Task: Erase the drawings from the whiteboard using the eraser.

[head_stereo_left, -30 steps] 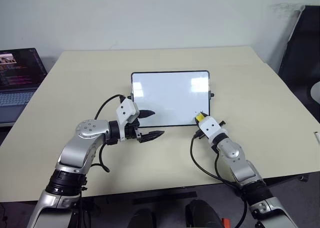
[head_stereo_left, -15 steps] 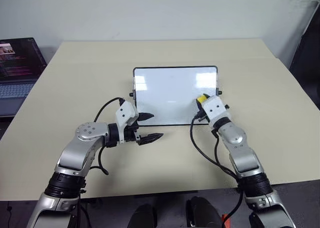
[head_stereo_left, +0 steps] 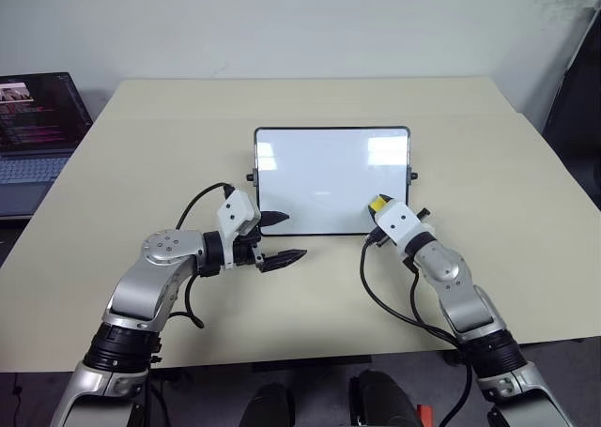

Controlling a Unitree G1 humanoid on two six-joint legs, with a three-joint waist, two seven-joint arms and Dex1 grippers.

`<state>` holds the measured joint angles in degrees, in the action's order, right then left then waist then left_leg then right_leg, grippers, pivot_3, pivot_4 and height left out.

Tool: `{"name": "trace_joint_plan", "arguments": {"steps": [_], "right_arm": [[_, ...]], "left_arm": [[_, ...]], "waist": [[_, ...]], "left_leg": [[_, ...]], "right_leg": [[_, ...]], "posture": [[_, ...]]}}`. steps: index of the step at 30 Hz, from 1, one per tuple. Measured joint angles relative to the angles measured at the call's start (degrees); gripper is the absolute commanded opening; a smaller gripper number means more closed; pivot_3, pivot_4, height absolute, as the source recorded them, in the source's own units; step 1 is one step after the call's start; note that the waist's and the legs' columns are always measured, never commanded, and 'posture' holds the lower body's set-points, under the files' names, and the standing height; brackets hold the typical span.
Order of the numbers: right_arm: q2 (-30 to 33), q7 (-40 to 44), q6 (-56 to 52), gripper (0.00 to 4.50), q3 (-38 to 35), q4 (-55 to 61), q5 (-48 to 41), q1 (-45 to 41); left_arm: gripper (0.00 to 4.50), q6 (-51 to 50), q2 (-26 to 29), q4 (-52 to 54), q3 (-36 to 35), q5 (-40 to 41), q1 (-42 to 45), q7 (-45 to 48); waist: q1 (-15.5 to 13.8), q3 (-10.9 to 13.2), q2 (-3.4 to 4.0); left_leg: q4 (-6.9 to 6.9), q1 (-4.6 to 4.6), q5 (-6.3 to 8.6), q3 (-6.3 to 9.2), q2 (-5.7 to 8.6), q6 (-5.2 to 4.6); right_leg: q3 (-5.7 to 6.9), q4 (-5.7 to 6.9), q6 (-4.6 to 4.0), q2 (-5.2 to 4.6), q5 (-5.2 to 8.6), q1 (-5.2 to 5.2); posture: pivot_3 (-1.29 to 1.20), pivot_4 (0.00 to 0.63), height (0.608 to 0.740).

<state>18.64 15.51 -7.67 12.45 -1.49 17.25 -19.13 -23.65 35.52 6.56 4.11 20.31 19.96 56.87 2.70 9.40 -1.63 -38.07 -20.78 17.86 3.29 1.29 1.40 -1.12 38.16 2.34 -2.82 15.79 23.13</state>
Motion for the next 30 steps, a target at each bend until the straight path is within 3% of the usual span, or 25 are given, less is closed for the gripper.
{"name": "trace_joint_plan", "arguments": {"steps": [9,18,30], "right_arm": [[2.35,0.42,-4.66,1.11,-4.97,1.61,-2.76,0.18],[6.06,3.43,-8.22,1.11,-7.45,4.91,-3.22,5.17],[0.97,-1.07,-7.4,1.11,-6.39,5.91,-2.43,0.87]], "left_arm": [[4.5,-0.03,-0.16,0.0,0.02,0.0,0.06,0.04],[4.5,-0.02,-0.36,-0.01,0.02,0.01,0.06,0.04],[4.5,-0.02,-0.69,-0.01,0.17,0.01,0.26,0.05]], "waist": [[-1.03,0.0,0.0],[-1.09,0.0,-0.01],[-0.74,0.12,0.19]], "left_leg": [[-0.1,-0.01,-0.06,0.03,0.08,-0.08],[-0.08,0.52,-0.06,0.33,0.11,-0.12],[0.02,0.39,-0.07,0.35,0.09,-0.1]], "right_leg": [[0.1,-0.05,0.06,-0.11,-0.13,-0.13],[0.19,-0.28,0.08,-0.12,-0.13,-0.91],[0.19,-0.26,0.04,-0.1,-0.08,-0.7]], "posture": [[0.0,0.15,0.74],[0.0,0.15,0.74],[0.0,0.15,0.74]]}}
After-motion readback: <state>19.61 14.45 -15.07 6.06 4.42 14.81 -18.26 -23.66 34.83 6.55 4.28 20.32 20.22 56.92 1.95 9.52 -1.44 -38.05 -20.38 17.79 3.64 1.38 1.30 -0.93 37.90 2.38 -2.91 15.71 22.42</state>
